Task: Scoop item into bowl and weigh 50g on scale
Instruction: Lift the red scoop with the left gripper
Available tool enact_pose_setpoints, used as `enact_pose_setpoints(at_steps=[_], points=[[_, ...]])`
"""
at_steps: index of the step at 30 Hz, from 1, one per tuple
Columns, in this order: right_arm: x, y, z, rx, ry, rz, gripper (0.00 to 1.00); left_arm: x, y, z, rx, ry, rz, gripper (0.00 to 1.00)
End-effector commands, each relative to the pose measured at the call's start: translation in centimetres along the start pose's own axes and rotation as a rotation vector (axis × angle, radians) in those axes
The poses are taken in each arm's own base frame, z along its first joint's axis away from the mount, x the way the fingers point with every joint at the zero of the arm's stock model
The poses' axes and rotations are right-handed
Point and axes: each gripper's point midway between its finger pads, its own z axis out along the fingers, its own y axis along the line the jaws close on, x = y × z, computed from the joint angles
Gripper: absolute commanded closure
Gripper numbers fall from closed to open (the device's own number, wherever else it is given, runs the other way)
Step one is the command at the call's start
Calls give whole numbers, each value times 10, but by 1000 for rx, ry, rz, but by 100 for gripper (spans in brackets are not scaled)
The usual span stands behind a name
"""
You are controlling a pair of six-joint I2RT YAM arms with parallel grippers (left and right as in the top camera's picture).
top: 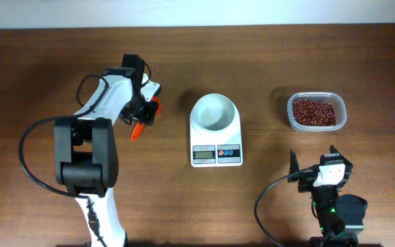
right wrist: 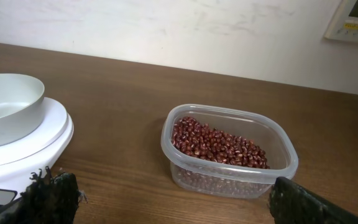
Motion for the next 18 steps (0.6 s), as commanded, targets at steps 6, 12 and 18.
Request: enact_pose_setpoints(at_steps=[6,12,18], points=[[2,2,0,-10,1,1,1,-10,-1,6,3,-50,-25,61],[-2,3,0,-13,-12,0,1,-11,-1,6,2,-57,-26,84],[-52,-2,-10,-8,-104,67,1,-38,-7,-27,88,-140,-277,100]])
